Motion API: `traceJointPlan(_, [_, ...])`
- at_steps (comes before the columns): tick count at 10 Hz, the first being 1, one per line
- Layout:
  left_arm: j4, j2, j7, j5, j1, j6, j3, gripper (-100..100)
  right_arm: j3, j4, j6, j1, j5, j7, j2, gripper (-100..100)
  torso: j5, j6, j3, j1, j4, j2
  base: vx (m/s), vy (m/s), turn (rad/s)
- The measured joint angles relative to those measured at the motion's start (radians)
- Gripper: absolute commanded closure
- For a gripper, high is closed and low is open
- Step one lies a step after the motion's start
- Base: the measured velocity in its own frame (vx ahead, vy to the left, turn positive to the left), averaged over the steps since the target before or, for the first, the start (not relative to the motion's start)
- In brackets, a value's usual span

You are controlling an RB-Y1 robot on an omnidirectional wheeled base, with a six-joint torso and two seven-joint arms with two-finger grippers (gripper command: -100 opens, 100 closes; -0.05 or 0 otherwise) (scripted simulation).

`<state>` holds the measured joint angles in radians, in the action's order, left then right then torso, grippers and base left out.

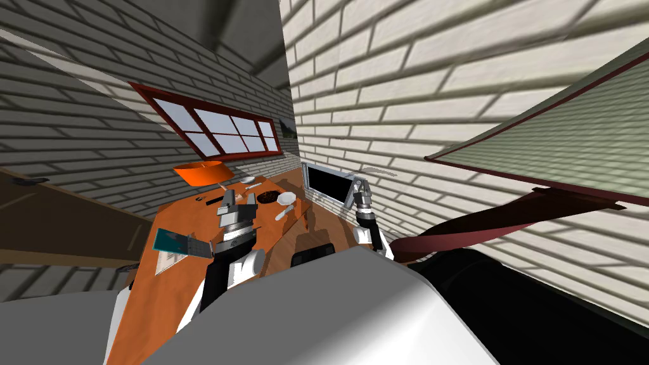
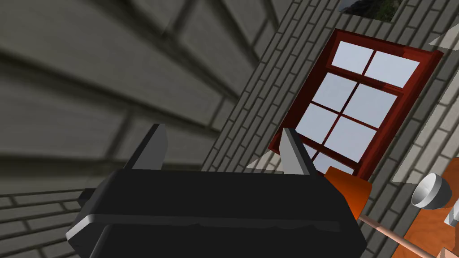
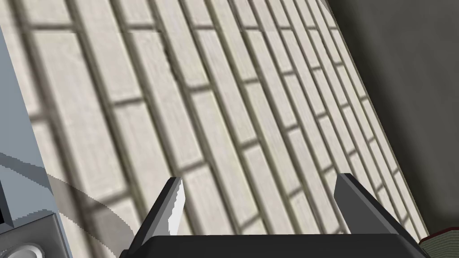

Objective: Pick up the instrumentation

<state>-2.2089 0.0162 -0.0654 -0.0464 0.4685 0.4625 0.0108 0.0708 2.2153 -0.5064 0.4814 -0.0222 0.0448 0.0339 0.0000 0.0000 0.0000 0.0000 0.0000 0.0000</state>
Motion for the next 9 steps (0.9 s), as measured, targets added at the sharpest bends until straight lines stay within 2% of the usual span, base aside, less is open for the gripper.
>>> traceJointPlan(5, [0.071, -0.075, 0.015, -0.034, -0.005, -0.13, -0.069, -100, 0.0, 0.0, 0.0, 0.0, 0.0, 0.0, 0.0, 0, 0.0, 0.0, 0.001, 0.001, 0.001, 0.002, -0.036, 0.012, -0.097])
traceJointPlan(6, [0.09, -0.095, 0.016, -0.048, -0.006, -0.162, -0.096, -100, 0.0, 0.0, 0.0, 0.0, 0.0, 0.0, 0.0, 0, 0.0, 0.0, 0.001, 0.001, 0.0, 0.002, -0.014, 0.004, -0.029])
traceJointPlan(7, [0.095, -0.104, 0.015, -0.054, 0.001, -0.183, -0.107, -100, 0.0, 0.0, 0.0, 0.0, 0.0, 0.0, 0.0, 0, 0.0, 0.0, 0.001, 0.001, 0.0, 0.001, -0.007, 0.0, -0.093])
traceJointPlan(8, [0.088, -0.113, 0.016, -0.062, 0.003, -0.224, -0.125, -100, 0.0, 0.0, 0.0, 0.0, 0.0, 0.0, 0.0, 0, 0.0, 0.0, 0.0, 0.001, 0.0, 0.001, -0.003, 0.003, -0.046])
traceJointPlan(9, [0.103, -0.119, 0.017, -0.067, 0.005, -0.24, -0.134, -100, 0.0, 0.0, 0.0, 0.0, 0.0, 0.0, 0.0, 0, 0.0, 0.0, 0.0, 0.001, 0.0, 0.0, 0.002, 0.001, -0.094])
